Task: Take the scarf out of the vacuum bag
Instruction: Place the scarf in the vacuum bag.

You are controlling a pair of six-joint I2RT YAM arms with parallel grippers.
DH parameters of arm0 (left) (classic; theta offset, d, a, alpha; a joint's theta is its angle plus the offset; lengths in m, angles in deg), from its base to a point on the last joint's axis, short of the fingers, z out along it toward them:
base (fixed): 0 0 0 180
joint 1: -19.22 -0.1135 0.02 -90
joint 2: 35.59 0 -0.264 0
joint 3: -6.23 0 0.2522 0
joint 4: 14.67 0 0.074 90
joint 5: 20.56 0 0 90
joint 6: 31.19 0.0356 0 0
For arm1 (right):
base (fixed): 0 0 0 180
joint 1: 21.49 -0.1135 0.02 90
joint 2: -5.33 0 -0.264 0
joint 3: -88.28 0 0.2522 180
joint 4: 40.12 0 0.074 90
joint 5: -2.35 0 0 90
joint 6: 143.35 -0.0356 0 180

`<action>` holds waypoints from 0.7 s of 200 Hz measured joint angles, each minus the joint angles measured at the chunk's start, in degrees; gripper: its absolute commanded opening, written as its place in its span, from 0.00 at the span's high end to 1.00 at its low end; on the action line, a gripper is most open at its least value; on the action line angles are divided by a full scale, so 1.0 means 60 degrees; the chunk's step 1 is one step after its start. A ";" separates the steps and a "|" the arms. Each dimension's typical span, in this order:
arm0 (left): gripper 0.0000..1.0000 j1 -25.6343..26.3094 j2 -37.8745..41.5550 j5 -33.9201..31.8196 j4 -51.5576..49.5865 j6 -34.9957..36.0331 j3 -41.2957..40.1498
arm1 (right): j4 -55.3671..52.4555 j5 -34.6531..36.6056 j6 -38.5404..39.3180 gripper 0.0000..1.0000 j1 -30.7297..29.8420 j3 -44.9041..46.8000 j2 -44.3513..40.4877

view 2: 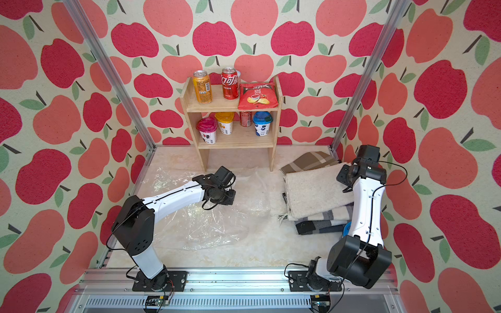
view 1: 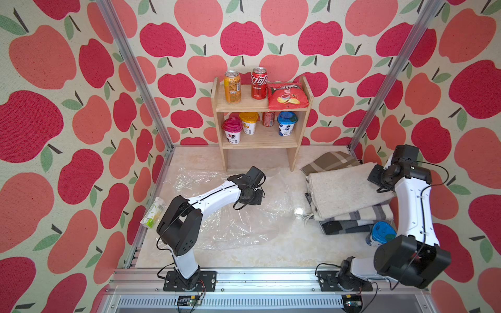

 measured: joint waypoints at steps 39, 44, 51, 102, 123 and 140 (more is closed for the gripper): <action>1.00 0.0025 0.0000 0.0062 0.0004 0.0004 -0.0004 | 0.0346 0.0036 -0.0033 0.71 0.0080 0.0251 0.0000; 1.00 0.0029 0.0000 0.0062 0.0004 0.0004 -0.0004 | 0.0404 0.0036 -0.0022 0.68 0.0109 0.0270 0.0000; 1.00 0.0025 0.0000 0.0062 0.0004 0.0007 -0.0004 | 0.0477 0.0033 -0.0040 0.65 0.0149 0.0280 0.0000; 1.00 0.0055 0.0000 0.0062 0.0004 0.0029 -0.0004 | 0.0776 -0.0102 -0.0135 0.41 0.0335 0.0470 -0.0040; 1.00 0.0066 0.0000 0.0066 0.0004 0.0033 -0.0004 | 0.0816 -0.0219 -0.0109 0.37 0.0335 0.0550 -0.0047; 1.00 0.0066 0.0004 0.0069 0.0004 0.0069 -0.0004 | 0.0852 -0.0331 -0.0106 0.37 0.0335 0.0572 -0.0084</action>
